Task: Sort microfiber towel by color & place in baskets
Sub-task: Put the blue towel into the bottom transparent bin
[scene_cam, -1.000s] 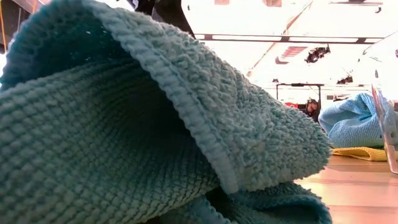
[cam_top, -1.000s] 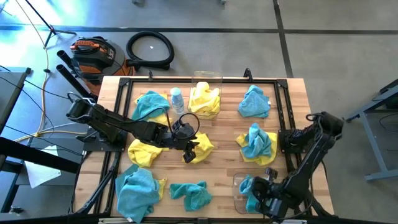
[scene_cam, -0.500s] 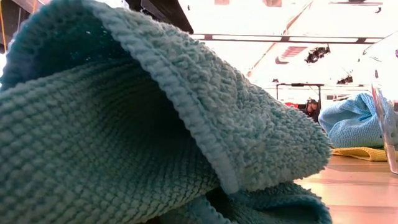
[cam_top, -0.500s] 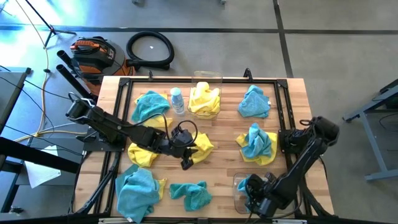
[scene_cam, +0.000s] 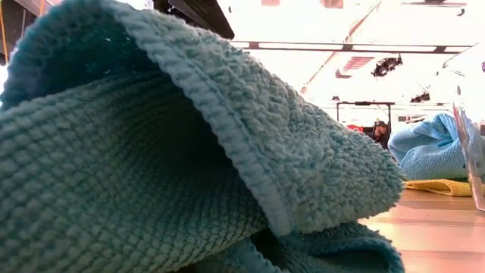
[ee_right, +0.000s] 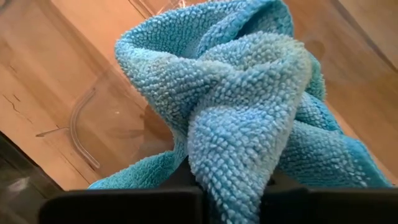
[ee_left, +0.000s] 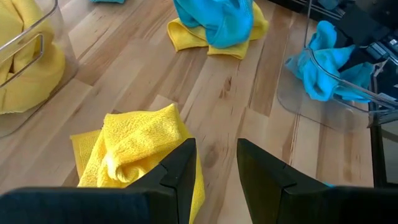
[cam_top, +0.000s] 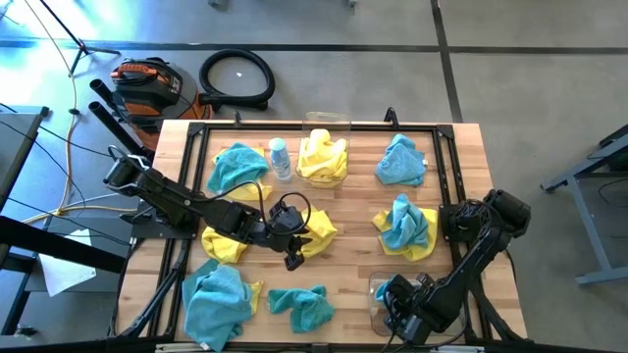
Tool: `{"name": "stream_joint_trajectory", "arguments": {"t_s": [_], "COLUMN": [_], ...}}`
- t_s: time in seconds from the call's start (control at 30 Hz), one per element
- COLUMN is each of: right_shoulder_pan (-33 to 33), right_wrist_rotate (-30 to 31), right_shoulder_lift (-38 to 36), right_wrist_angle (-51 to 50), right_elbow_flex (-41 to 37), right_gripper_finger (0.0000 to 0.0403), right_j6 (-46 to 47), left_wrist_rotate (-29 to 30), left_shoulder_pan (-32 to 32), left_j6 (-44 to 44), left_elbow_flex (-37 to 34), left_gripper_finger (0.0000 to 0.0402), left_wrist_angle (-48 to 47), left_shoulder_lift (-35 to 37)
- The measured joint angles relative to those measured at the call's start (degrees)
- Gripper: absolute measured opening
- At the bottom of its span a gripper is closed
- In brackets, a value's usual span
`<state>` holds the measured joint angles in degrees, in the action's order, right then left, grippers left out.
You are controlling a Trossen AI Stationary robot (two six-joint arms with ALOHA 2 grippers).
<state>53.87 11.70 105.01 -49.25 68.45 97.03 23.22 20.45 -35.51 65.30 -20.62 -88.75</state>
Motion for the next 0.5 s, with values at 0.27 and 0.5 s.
{"name": "stream_joint_trajectory", "arguments": {"t_s": [0.27, 0.5], "right_shoulder_pan": [0.0, 0.0], "right_wrist_rotate": [-0.23, -0.51], "right_shoulder_lift": [0.0, -0.11], "right_wrist_angle": [0.27, 0.2], "right_elbow_flex": [0.0, 0.0], "right_gripper_finger": [0.0108, 0.0141], "right_j6": [0.0, -1.09], "left_wrist_rotate": [0.26, 0.31], "left_shoulder_pan": [-0.02, -0.02], "left_j6": [-0.28, -0.28], "left_elbow_flex": [0.0, 0.0], "left_gripper_finger": [0.0103, 0.0103], "left_wrist_angle": [0.0, -0.07], "left_shoulder_lift": [0.0, 0.0]}}
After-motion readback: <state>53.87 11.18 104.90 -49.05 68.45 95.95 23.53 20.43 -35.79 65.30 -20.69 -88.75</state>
